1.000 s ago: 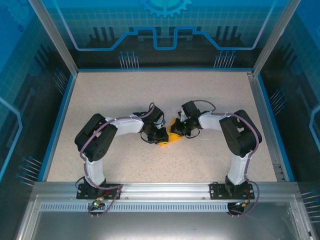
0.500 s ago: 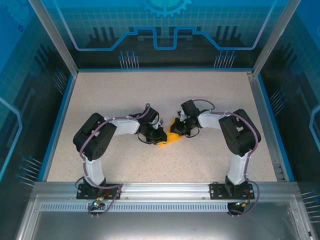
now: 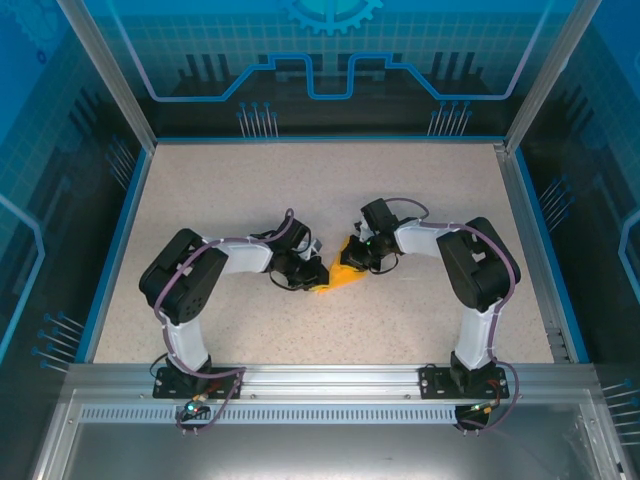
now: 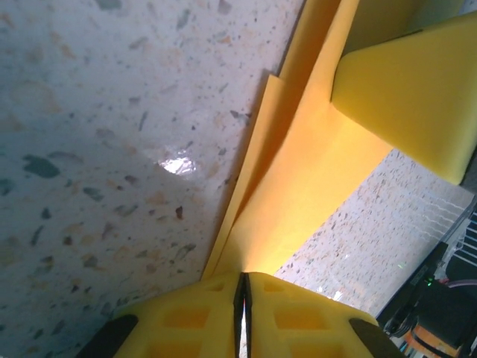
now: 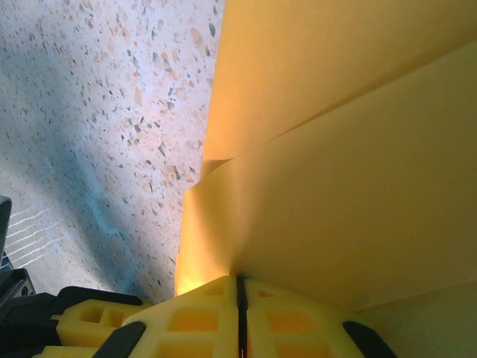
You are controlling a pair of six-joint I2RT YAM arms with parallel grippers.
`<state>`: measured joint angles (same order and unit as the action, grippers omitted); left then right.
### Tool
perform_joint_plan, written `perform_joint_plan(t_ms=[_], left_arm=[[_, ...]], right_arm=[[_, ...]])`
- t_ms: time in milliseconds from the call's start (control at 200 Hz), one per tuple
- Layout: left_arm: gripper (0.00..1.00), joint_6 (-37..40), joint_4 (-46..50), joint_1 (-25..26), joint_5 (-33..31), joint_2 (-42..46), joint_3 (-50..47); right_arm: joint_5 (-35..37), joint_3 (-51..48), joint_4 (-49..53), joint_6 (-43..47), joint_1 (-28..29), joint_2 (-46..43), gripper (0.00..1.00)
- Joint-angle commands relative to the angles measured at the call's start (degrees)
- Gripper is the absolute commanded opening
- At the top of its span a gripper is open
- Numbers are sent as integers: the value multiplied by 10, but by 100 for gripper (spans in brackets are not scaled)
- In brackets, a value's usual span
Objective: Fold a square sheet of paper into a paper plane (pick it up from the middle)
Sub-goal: Fourth fold the wing at the center of the table.
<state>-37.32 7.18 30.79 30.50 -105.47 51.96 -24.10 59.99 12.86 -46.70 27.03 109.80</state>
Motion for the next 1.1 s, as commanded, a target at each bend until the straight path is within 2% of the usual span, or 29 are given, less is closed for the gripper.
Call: perform_joint_plan(t_ms=[0,570,800,965,1095], left_arm=[[13,31,102,-8,-18,-2,-32],[12,113,169,-8,-9,13,-13],[12,131,191,-7,-13,49,4],[13,109,152,-8,-15,93,16],[13,68,87,-2,-6,87,19]], right_arm=[[106,-22,70,8,3,56,9],[111,-17,80,8,3,69,8],[112,-19,80,8,2,70,8],[112,-20,77,6,3,70,9],[111,-19,77,5,2,70,8]])
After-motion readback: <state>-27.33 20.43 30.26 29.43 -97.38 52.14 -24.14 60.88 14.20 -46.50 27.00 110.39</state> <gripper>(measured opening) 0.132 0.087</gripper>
